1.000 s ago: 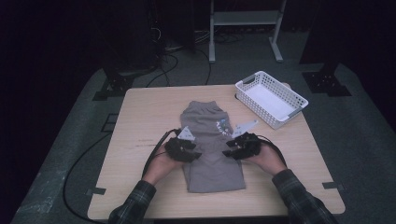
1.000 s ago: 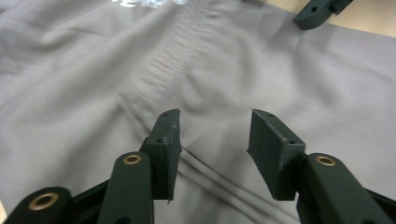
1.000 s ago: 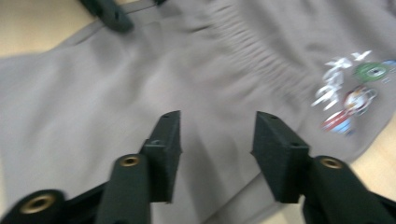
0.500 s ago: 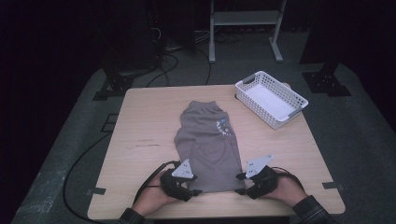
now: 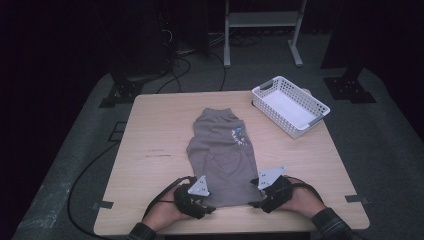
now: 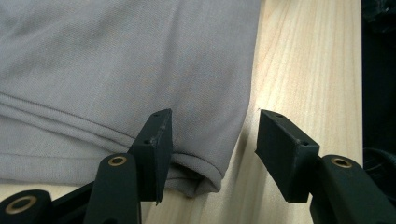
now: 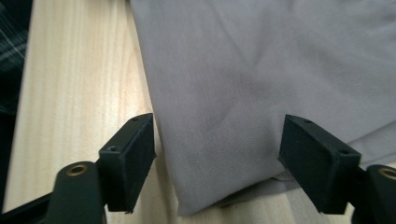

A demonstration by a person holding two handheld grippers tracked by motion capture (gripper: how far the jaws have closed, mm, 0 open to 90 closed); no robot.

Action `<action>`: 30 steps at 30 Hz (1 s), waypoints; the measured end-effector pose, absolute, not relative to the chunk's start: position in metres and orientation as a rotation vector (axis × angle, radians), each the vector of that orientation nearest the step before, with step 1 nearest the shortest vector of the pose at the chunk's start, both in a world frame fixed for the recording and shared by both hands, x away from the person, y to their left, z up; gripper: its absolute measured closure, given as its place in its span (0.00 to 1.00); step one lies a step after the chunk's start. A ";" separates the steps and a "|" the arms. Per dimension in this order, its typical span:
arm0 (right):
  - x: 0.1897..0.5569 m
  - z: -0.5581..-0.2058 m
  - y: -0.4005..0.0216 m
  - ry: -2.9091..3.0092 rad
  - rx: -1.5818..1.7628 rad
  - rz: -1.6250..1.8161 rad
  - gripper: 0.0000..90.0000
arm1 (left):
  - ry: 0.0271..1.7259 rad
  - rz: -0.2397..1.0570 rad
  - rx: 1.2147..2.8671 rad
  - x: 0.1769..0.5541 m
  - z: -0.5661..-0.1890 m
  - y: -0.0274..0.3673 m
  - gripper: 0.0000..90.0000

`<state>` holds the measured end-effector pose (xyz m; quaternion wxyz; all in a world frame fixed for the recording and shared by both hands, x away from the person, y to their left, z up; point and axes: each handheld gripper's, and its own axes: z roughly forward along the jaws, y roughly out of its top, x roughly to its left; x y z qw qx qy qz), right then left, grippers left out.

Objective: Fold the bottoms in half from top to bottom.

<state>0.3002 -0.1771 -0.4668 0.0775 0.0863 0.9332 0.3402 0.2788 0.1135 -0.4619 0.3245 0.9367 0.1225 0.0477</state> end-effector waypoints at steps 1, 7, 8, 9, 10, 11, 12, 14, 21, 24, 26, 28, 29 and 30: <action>0.301 -0.469 -0.176 2.796 0.252 0.999 0.27 | 0.318 0.122 2.462 0.279 -0.461 0.113 0.49; 0.304 -0.473 -0.176 2.848 0.263 1.043 0.27 | 0.313 0.219 2.470 0.282 -0.457 0.115 0.35; 0.305 -0.473 -0.177 2.848 0.247 1.049 0.27 | 0.315 0.231 2.471 0.283 -0.457 0.114 0.31; 0.304 -0.474 -0.177 2.851 0.249 1.054 0.27 | 0.312 0.239 2.479 0.283 -0.458 0.114 0.28; 0.304 -0.474 -0.177 2.850 0.242 1.062 0.27 | 0.314 0.250 2.486 0.284 -0.459 0.113 0.24; 0.304 -0.474 -0.177 2.850 0.242 1.062 0.27 | 0.314 0.250 2.486 0.284 -0.459 0.113 0.21; 0.304 -0.475 -0.178 2.848 0.248 1.072 0.28 | 0.311 0.266 2.497 0.285 -0.461 0.112 0.20; 0.304 -0.475 -0.179 2.843 0.260 1.089 0.31 | 0.303 0.256 2.500 0.287 -0.465 0.110 0.19; 0.301 -0.475 -0.182 2.818 0.256 1.119 0.52 | 0.296 0.190 2.469 0.290 -0.463 0.117 0.51; 0.300 -0.474 -0.183 2.806 0.253 1.120 0.65 | 0.305 0.196 2.469 0.291 -0.462 0.119 0.66; 0.299 -0.474 -0.183 2.792 0.253 1.123 0.73 | 0.308 0.203 2.465 0.292 -0.462 0.121 0.74; 0.298 -0.474 -0.184 2.776 0.252 1.117 0.83 | 0.312 0.216 2.472 0.293 -0.462 0.122 0.83; 0.298 -0.474 -0.184 2.769 0.250 1.107 0.87 | 0.316 0.220 2.472 0.293 -0.462 0.121 0.86; 0.297 -0.474 -0.183 2.760 0.265 1.101 0.90 | 0.320 0.215 2.476 0.293 -0.461 0.121 0.89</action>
